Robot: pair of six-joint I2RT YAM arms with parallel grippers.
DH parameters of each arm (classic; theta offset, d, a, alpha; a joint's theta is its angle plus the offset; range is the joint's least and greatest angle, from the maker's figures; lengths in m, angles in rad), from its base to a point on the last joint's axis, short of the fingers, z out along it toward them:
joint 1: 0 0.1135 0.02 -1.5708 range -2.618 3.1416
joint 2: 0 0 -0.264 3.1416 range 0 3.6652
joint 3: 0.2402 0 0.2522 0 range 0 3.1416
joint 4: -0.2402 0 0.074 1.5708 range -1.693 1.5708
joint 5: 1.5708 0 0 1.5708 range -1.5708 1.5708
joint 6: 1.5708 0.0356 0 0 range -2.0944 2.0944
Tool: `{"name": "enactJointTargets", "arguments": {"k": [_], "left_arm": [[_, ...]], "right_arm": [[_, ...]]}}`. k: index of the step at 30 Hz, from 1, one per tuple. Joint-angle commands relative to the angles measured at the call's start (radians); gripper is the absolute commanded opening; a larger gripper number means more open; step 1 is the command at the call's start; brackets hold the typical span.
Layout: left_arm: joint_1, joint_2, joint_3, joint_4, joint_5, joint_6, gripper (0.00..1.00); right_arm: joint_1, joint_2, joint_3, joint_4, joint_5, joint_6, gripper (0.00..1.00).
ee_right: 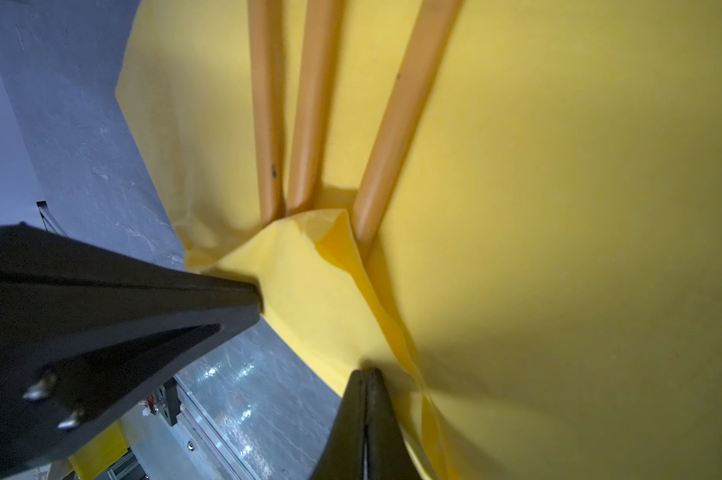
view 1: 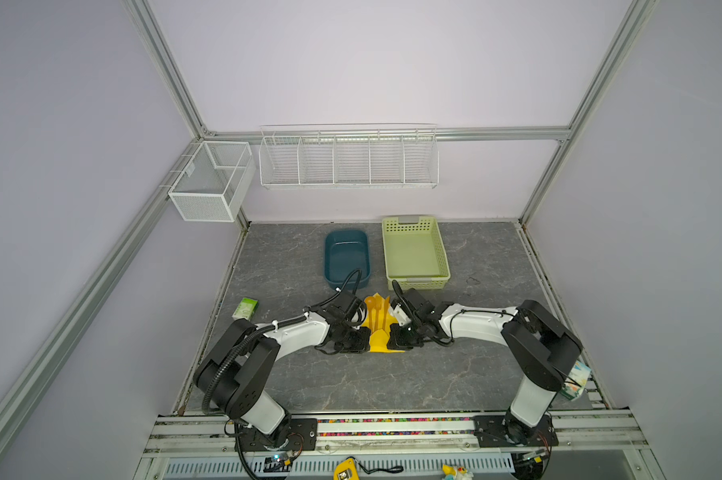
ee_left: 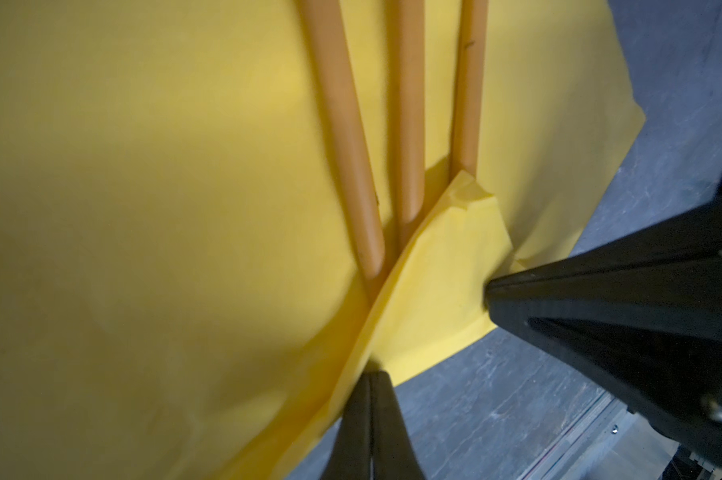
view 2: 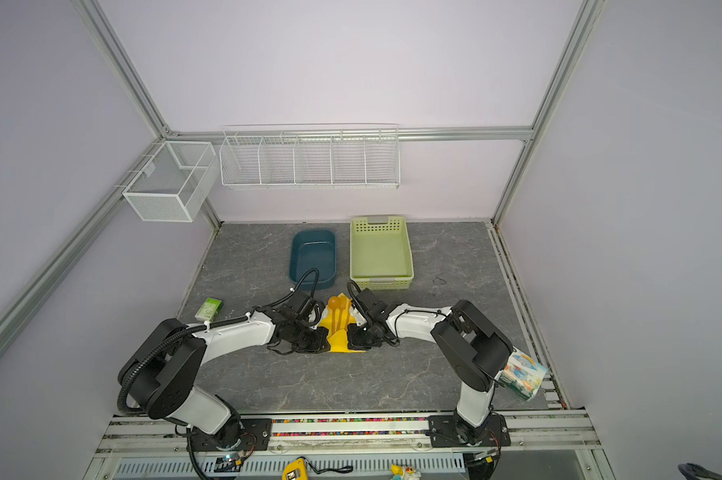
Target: Place the utensils on the paper napkin and roll it up
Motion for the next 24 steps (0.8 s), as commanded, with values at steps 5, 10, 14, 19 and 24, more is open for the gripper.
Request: {"name": "enactJointTargets", "arguments": {"k": [5,10,14,19,24], "left_arm": [[0.019,0.006,-0.034,-0.104,-0.095,0.032,0.0],[0.054,-0.04,-0.061,-0.101,-0.105,0.025,0.0],[0.077,-0.069,-0.072,-0.107,-0.103,0.025,0.0],[0.086,-0.076,-0.089,-0.121,-0.104,0.022,0.0],[0.094,-0.114,-0.096,-0.129,-0.131,0.006,0.0]], "right_arm": [[-0.003,0.036,-0.02,-0.034,0.035,0.009,0.07],[-0.002,0.038,-0.018,-0.035,0.034,0.008,0.07],[-0.002,0.038,-0.018,-0.037,0.036,0.007,0.07],[-0.002,0.041,-0.016,-0.038,0.034,0.008,0.07],[-0.003,0.041,-0.014,-0.035,0.032,0.005,0.07]]}}
